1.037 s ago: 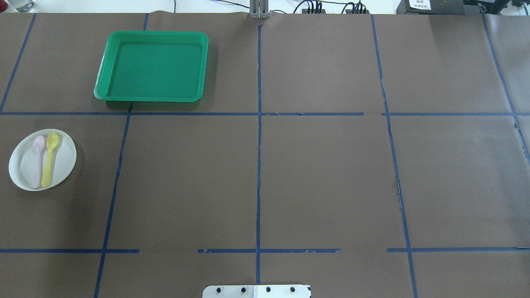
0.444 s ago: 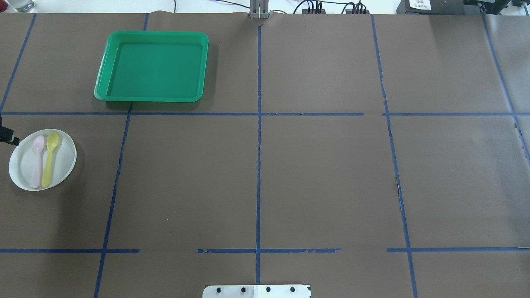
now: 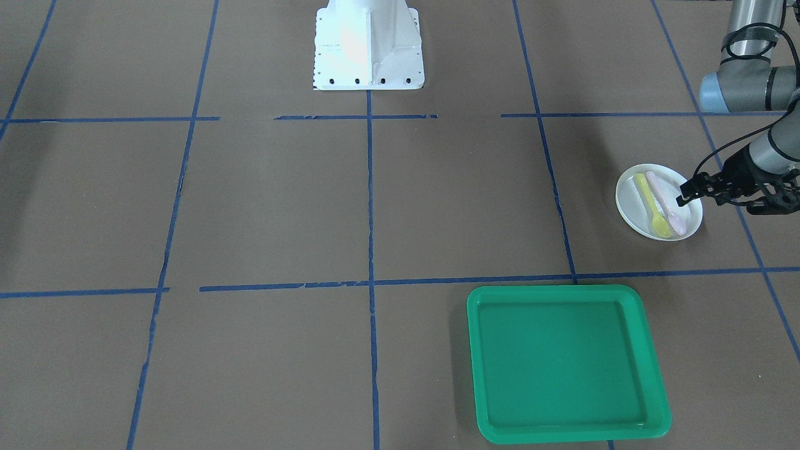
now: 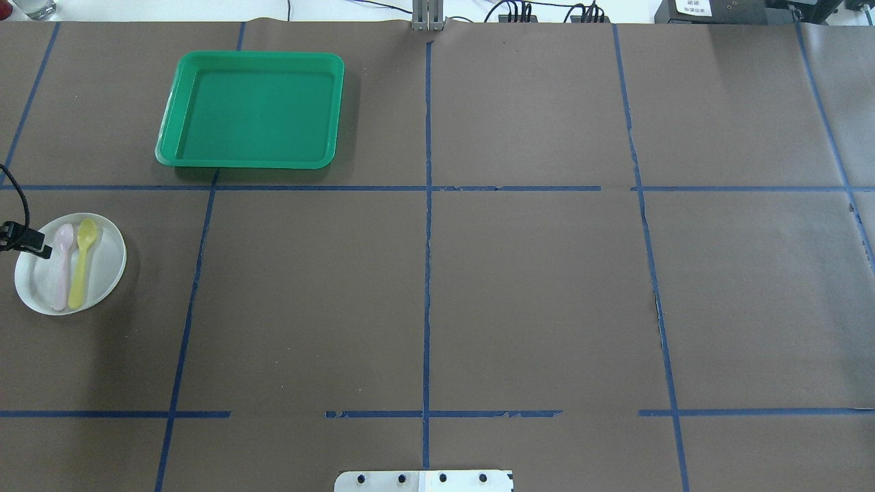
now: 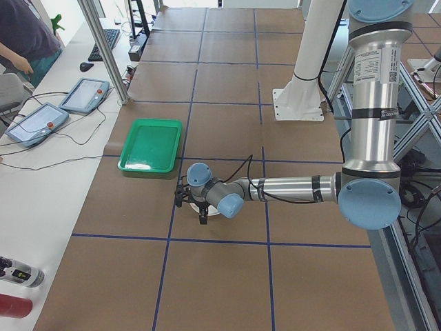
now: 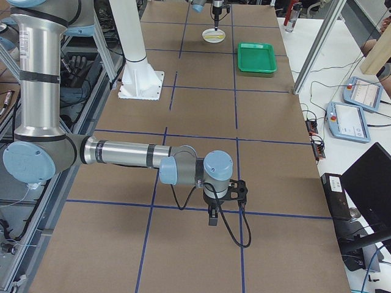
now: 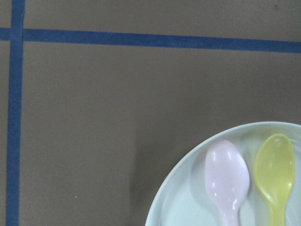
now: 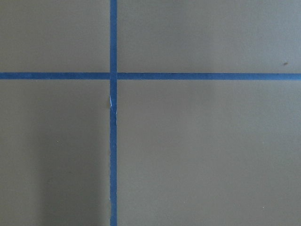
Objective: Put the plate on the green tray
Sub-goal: 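Lower the left gripper to the white plate's rim and grip it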
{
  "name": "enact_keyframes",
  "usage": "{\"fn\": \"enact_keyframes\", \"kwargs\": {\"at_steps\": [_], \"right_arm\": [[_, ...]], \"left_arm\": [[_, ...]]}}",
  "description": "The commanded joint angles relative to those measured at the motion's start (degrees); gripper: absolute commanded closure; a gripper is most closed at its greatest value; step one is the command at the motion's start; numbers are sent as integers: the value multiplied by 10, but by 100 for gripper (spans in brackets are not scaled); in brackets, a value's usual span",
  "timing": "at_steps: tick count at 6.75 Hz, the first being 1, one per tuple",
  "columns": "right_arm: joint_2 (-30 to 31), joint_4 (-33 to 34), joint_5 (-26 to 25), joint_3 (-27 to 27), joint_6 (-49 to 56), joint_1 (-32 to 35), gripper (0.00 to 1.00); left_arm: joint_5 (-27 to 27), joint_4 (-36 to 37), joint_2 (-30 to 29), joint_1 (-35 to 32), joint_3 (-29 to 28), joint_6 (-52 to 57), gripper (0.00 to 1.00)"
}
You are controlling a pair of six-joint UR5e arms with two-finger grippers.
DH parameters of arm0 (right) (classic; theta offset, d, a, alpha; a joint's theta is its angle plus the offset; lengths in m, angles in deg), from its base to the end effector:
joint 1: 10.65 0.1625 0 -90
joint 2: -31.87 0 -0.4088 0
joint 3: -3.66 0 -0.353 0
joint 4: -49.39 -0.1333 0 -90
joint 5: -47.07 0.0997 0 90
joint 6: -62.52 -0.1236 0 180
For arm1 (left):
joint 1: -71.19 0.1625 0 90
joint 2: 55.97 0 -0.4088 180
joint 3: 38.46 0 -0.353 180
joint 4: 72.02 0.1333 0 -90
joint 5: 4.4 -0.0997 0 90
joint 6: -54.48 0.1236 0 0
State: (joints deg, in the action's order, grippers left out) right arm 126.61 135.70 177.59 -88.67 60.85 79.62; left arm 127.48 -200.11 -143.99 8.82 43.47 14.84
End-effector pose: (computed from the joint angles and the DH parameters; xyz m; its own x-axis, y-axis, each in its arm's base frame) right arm 0.0550 -0.4204 0.6765 0.7598 0.0182 0.6499 -0.0269 0.9996 0.0034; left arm 0.1705 -0.4353 0.6670 0.6570 -0.0189 -0.7536 0.0128 0.9998 -0.0139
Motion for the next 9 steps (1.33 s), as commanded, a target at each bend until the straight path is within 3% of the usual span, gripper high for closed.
{"fn": "enact_keyframes", "kwargs": {"at_steps": [1, 3, 7, 8, 9], "right_arm": [[0, -1, 0, 0, 0, 0, 0], [0, 0, 0, 0, 0, 0, 0], [0, -1, 0, 0, 0, 0, 0], [0, 0, 0, 0, 0, 0, 0], [0, 0, 0, 0, 0, 0, 0]], "left_arm": [[-1, 2, -1, 2, -8, 2, 0], [-1, 2, -1, 3, -14, 3, 0], [0, 4, -1, 10, -12, 5, 83], [4, 5, 3, 10, -5, 5, 99], [9, 7, 7, 7, 14, 5, 100]]}}
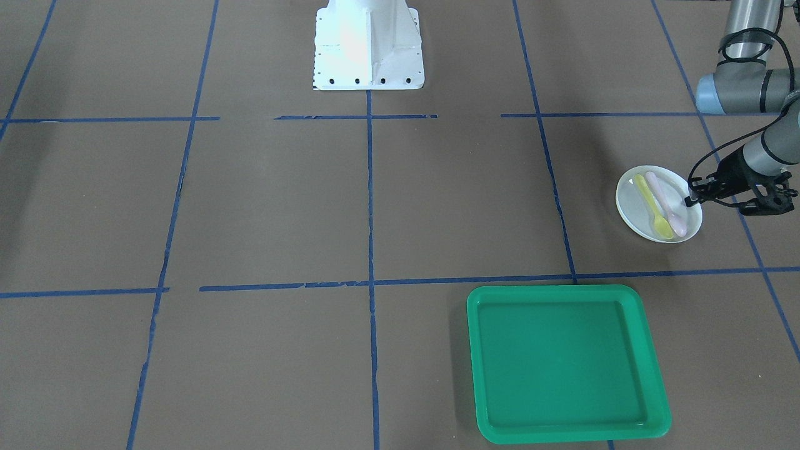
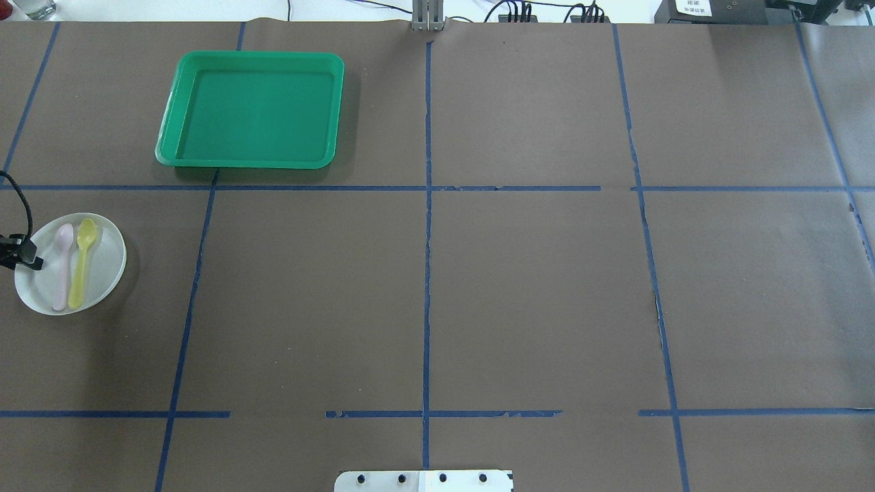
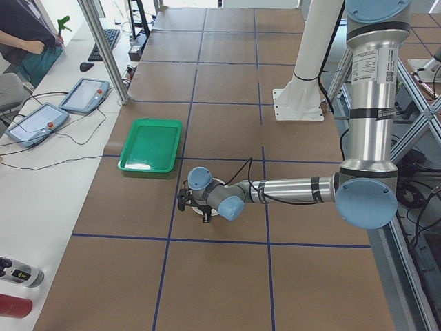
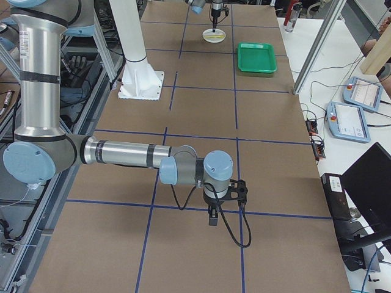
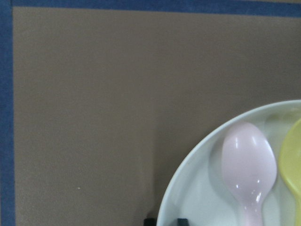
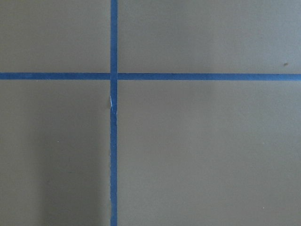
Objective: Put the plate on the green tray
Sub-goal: 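Lower the left gripper to the white plate's rim and grip it, then lift the plate with the left gripper and carry it toward the green tray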
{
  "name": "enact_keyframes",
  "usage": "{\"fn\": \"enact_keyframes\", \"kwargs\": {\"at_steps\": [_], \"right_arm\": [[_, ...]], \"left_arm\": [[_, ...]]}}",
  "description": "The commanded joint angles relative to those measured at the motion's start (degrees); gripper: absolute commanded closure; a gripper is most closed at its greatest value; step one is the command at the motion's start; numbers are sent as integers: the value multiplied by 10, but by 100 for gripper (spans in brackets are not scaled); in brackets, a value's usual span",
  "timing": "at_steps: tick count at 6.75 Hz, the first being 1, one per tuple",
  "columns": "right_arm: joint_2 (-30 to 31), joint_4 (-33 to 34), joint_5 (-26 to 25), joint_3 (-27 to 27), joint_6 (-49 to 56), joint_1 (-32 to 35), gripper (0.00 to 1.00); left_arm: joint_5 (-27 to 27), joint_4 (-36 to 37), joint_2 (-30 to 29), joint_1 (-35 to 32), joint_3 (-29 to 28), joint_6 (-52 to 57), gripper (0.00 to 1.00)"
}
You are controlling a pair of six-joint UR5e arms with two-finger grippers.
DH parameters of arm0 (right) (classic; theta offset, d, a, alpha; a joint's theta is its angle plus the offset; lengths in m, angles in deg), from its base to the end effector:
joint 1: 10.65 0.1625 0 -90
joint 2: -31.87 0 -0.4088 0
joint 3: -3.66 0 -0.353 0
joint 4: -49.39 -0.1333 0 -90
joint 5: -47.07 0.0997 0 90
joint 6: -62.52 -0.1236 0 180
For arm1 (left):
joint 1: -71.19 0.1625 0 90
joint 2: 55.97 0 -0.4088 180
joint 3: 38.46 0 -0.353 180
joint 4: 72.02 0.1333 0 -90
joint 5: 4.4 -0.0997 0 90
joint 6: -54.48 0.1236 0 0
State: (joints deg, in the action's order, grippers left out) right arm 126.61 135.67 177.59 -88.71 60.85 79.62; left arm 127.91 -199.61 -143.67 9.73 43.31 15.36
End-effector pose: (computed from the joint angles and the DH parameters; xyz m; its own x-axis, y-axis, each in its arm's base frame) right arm 0.0550 -0.4205 0.6761 0.7598 0.0174 0.6499 -0.0269 0.9996 0.0046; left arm 0.1762 -0.4289 0.6715 0.6590 -0.0108 -0.7521 -0.0125 0.9996 -0.0253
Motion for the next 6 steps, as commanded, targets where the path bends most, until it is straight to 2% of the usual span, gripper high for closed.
{"fn": "enact_keyframes", "kwargs": {"at_steps": [1, 2, 3, 4, 6], "right_arm": [[0, 0, 0, 0, 0, 0, 0], [0, 0, 0, 0, 0, 0, 0], [0, 0, 0, 0, 0, 0, 0], [0, 0, 0, 0, 0, 0, 0], [0, -1, 0, 0, 0, 0, 0]], "left_arm": [[30, 18, 13, -5, 42, 0, 100], [83, 44, 20, -7, 69, 23, 100], [113, 60, 30, -20, 80, 66, 100], [139, 78, 30, -59, 79, 93, 100], [208, 87, 26, -96, 74, 101, 100]]}}
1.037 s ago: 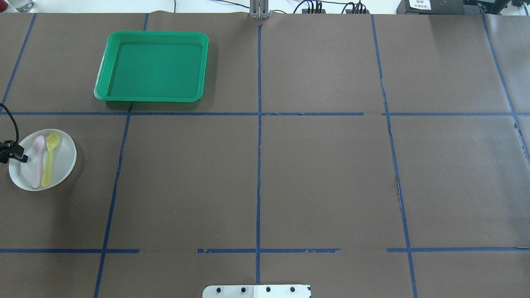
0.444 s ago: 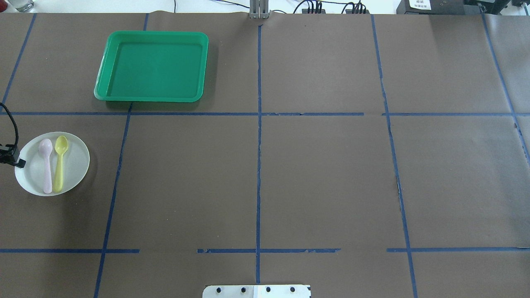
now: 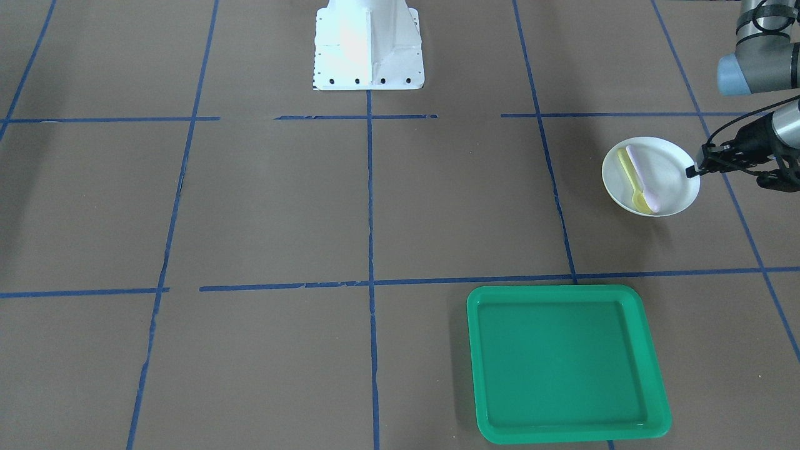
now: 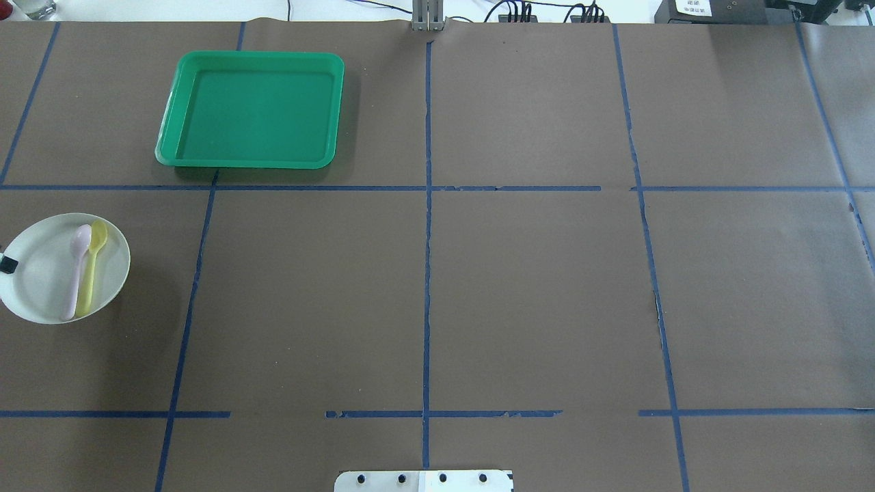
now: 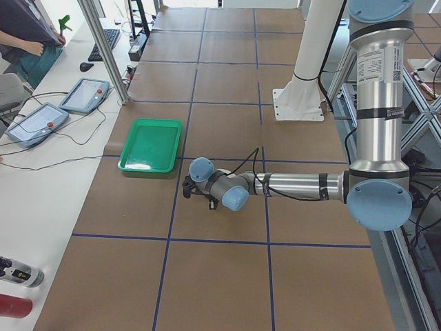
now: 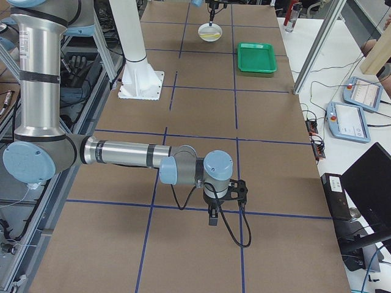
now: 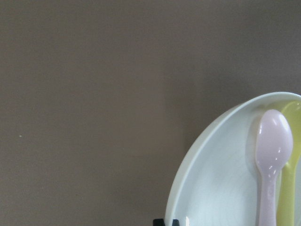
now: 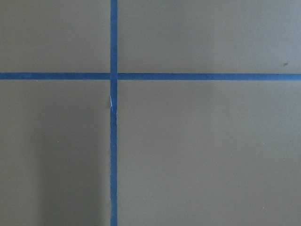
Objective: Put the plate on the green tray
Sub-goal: 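Lift the plate with the left gripper and carry it toward the green tray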
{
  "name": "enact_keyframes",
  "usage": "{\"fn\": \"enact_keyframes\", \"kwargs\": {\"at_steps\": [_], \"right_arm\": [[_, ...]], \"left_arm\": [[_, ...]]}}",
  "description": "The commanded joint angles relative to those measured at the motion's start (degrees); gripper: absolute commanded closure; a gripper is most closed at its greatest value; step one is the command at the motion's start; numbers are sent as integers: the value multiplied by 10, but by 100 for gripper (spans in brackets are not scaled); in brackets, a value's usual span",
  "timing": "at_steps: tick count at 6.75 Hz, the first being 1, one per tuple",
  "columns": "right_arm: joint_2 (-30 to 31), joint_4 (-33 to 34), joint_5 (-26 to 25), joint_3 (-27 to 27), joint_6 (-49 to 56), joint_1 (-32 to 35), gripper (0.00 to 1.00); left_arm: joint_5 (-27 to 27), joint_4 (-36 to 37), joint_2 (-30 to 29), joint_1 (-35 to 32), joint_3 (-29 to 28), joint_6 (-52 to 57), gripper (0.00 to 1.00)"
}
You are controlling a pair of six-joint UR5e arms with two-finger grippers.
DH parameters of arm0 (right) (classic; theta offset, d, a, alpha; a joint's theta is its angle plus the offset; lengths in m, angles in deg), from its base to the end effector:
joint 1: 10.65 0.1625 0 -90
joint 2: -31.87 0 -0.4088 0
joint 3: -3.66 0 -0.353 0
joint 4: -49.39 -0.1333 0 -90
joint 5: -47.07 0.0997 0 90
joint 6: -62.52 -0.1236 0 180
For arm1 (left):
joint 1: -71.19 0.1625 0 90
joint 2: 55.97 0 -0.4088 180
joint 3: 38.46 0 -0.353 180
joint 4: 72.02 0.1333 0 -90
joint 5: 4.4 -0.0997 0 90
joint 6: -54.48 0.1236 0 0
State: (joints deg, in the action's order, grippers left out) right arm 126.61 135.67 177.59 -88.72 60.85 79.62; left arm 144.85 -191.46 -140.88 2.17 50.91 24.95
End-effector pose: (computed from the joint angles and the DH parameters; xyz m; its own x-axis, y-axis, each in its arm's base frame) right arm 0.0550 -0.4206 0.6760 0.7598 0.0173 0.6499 -0.0269 0.9996 0.0048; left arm 0.1293 -0.4127 0.6226 0.4692 0.0188 -0.8829 -0.1109 0.9931 -0.0378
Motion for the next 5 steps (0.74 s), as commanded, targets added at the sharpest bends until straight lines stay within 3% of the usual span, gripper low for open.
{"fn": "enact_keyframes", "kwargs": {"at_steps": [1, 3, 5], "right_arm": [[0, 0, 0, 0, 0, 0, 0], [0, 0, 0, 0, 0, 0, 0], [0, 0, 0, 1, 0, 0, 0]], "left_arm": [[79, 18, -12, -30, -10, -1, 100], [101, 26, -73, -30, -33, -100, 100], [97, 23, -187, -30, -120, -182, 100]]}}
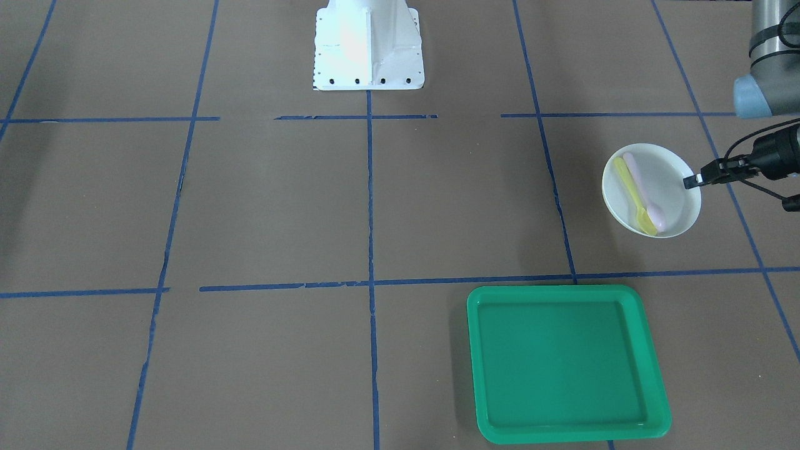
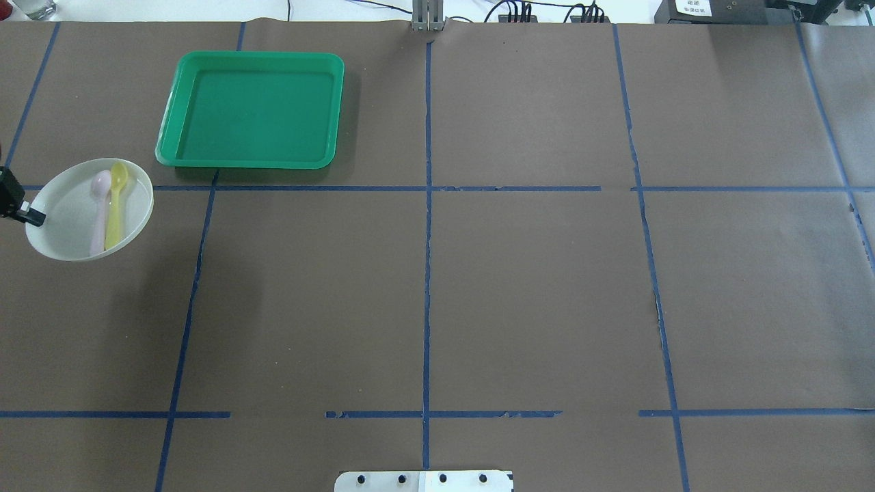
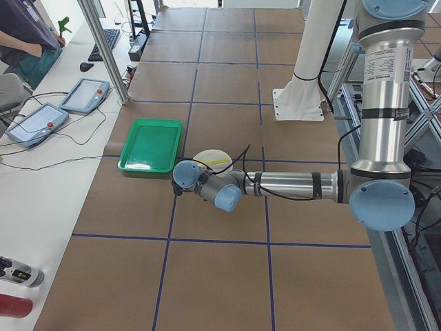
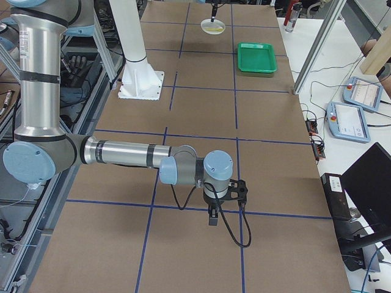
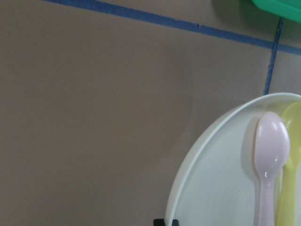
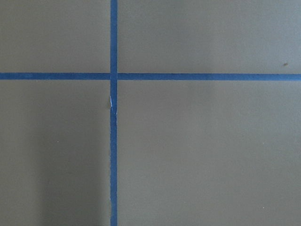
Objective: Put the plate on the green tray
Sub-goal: 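Lift the plate with the left gripper and carry it toward the green tray, then lower the plate onto the green tray and open the left gripper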
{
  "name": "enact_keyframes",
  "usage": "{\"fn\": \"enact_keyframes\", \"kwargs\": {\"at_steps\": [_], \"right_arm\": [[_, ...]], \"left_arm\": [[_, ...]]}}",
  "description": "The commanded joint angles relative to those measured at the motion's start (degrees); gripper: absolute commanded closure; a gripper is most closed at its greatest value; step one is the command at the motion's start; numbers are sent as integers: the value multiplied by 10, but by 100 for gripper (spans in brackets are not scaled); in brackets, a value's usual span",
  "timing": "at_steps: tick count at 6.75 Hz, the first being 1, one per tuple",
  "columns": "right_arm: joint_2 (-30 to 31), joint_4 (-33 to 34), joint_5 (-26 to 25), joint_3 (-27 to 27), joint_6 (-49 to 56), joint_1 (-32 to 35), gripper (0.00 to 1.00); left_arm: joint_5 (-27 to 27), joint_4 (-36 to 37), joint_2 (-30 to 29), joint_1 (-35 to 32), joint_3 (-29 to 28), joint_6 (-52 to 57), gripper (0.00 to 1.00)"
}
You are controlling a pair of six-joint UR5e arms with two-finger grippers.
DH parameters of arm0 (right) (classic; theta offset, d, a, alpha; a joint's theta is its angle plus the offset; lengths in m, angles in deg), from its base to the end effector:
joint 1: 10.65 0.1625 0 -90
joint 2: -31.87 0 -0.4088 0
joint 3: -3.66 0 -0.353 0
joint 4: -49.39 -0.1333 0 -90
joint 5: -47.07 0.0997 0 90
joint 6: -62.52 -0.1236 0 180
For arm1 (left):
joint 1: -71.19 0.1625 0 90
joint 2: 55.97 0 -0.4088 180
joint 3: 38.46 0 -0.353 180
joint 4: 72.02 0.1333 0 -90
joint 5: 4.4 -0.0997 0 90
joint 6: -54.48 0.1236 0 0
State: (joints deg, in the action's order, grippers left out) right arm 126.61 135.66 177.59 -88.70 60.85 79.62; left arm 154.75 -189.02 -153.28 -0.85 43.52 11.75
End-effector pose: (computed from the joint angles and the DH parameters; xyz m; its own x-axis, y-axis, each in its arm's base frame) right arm 0.0550 -0.4205 0.6761 0.7598 0.0174 0.6499 -0.0269 0.9996 0.0046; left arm 0.1415 -0.4943 0.5676 0.3425 -0.2089 -0.9160 -0.0599 0.9681 -0.2432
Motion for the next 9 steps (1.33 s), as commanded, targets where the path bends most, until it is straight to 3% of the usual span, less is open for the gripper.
{"fn": "enact_keyframes", "kwargs": {"at_steps": [1, 3, 4, 6, 9], "right_arm": [[0, 0, 0, 0, 0, 0, 0], [1, 0, 0, 0, 0, 0, 0], [1, 0, 0, 0, 0, 0, 0], [1, 0, 0, 0, 0, 0, 0], [1, 0, 0, 0, 0, 0, 0]], "left_arm": [[-5, -2, -114, 1, -84, -87, 100], [-15, -13, -188, 6, -145, -127, 100], [-42, -53, -203, 19, -160, -172, 100], [-146, -199, -230, 59, -209, -323, 100], [-258, -290, -282, 125, -290, -469, 100]]}}
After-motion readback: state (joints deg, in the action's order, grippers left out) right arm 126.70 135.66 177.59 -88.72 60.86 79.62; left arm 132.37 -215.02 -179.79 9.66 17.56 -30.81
